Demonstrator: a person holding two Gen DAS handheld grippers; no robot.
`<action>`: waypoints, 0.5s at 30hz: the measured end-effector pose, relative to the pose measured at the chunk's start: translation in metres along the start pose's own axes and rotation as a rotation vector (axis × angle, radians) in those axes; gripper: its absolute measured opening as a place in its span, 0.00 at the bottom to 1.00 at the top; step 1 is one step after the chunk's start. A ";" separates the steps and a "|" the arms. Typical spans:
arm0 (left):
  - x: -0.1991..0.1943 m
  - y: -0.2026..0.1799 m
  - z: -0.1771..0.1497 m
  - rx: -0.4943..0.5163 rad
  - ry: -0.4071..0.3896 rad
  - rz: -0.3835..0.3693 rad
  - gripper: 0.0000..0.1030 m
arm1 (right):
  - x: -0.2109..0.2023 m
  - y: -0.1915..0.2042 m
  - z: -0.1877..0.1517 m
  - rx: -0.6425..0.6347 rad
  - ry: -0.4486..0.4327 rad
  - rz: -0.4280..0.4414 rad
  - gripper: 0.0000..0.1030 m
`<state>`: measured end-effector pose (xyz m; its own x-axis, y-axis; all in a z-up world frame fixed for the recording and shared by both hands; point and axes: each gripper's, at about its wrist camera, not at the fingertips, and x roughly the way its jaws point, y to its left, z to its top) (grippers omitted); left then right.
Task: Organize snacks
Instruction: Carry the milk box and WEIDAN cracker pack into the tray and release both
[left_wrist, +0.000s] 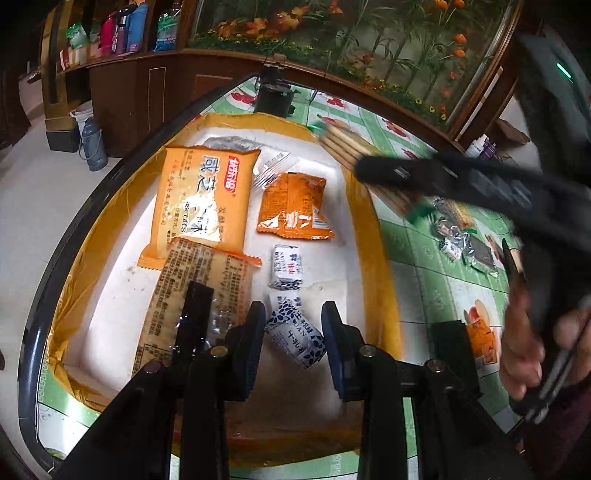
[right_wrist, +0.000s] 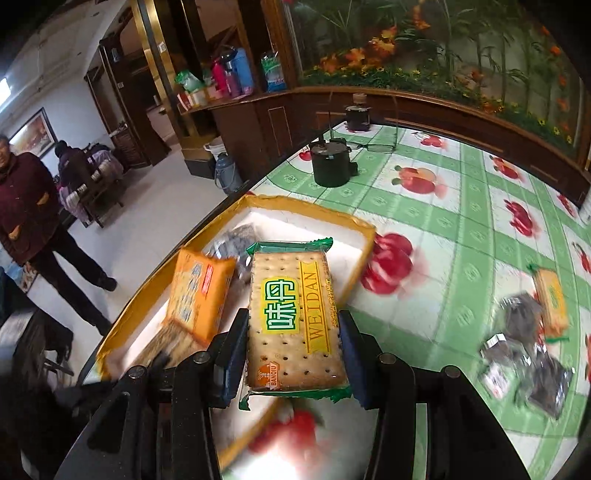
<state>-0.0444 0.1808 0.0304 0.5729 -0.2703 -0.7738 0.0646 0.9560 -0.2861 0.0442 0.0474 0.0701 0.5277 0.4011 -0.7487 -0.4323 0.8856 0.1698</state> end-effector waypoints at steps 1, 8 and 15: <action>0.001 0.000 0.000 0.002 0.000 0.004 0.30 | 0.008 0.002 0.004 -0.004 0.005 -0.010 0.49; 0.005 0.001 0.001 0.003 0.002 0.018 0.30 | 0.054 -0.004 0.027 0.030 0.047 -0.033 0.49; 0.003 0.000 0.001 -0.006 0.004 0.007 0.54 | 0.075 -0.014 0.032 0.073 0.065 -0.020 0.49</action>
<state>-0.0421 0.1802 0.0287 0.5699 -0.2643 -0.7781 0.0560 0.9572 -0.2840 0.1131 0.0725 0.0325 0.4859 0.3694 -0.7921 -0.3666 0.9088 0.1990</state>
